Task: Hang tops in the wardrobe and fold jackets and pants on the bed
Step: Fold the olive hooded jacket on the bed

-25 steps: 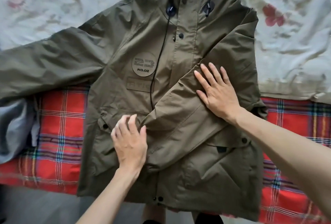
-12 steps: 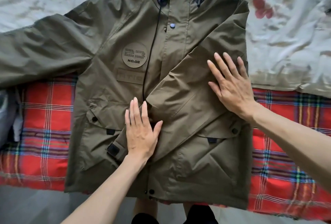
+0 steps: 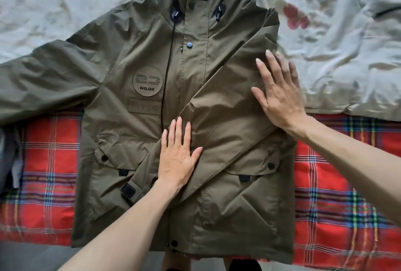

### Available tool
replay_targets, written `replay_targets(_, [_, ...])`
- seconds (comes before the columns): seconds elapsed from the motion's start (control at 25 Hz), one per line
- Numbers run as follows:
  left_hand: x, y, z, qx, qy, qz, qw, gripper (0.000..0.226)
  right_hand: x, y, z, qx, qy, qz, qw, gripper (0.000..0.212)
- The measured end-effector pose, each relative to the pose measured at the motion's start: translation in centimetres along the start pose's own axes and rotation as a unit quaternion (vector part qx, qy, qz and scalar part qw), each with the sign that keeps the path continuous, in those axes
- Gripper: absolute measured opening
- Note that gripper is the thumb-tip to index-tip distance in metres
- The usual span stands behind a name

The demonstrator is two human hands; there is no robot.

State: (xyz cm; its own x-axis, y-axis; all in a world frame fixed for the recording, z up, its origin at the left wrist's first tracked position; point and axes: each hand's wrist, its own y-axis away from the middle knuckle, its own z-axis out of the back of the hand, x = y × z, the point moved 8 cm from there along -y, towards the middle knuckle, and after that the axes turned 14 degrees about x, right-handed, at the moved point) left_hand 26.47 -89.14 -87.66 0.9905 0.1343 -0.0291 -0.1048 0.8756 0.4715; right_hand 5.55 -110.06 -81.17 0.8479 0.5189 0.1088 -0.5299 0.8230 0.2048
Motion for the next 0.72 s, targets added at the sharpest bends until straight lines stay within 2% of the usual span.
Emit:
replay_targets(0.04, [0.0, -0.1, 0.0, 0.0, -0.002, 0.002, 1.0, 0.076, 0.4, -2.1, 0.4, 0.017, -0.01, -0.012, 1.0, 0.066])
replay_targets(0.2, [0.4, 0.6, -0.6, -0.002, 0.008, -0.009, 1.0, 0.078, -1.0, -8.5, -2.3, 0.205, -0.036, -0.094, 0.974, 0.076])
replay_targets(0.28, [1.9, 2.8, -1.3, -0.005, 0.01, -0.002, 1.0, 0.076, -1.3, -8.8, -2.9, 0.212, -0.019, -0.119, 0.97, 0.075])
replay_targets(0.36, [4.5, 5.6, -1.8, 0.004, 0.013, 0.021, 1.0, 0.075, 0.1, -7.8, -1.4, 0.153, -0.005, -0.132, 0.979, 0.069])
replay_targets(0.4, [5.8, 6.7, -1.7, 0.008, 0.022, 0.021, 1.0, 0.074, 2.2, -7.1, -0.4, 0.107, -0.006, -0.104, 0.989, 0.065])
replay_targets(0.48, [7.8, 7.7, -0.3, -0.011, 0.075, -0.02, 0.997, 0.07, 8.9, -4.9, 0.5, 0.046, -0.013, 0.035, 0.998, 0.058])
replay_targets(0.52, [9.0, 7.5, 1.4, -0.043, 0.132, -0.027, 0.99, 0.064, 12.5, -3.7, 0.2, 0.048, -0.012, 0.115, 0.992, 0.055])
replay_targets(0.56, [11.1, 7.0, 3.5, -0.088, 0.212, 0.001, 0.973, 0.056, 15.6, -2.8, -0.2, 0.059, -0.014, 0.168, 0.984, 0.053])
replay_targets(0.6, [14.3, 6.4, 5.6, -0.141, 0.307, 0.067, 0.939, 0.049, 18.2, -2.6, -0.6, 0.068, -0.023, 0.191, 0.979, 0.051])
replay_targets(0.64, [18.1, 5.7, 6.9, -0.195, 0.416, 0.16, 0.873, 0.045, 20.0, -3.0, -0.7, 0.069, -0.037, 0.192, 0.978, 0.048])
replay_targets(0.68, [22.5, 5.1, 7.4, -0.245, 0.53, 0.256, 0.771, 0.047, 21.7, -3.9, -0.5, 0.064, -0.054, 0.185, 0.979, 0.045])
replay_targets(0.72, [26.8, 4.3, 7.1, -0.277, 0.631, 0.334, 0.643, 0.052, 23.6, -5.2, -0.1, 0.059, -0.065, 0.177, 0.98, 0.043])
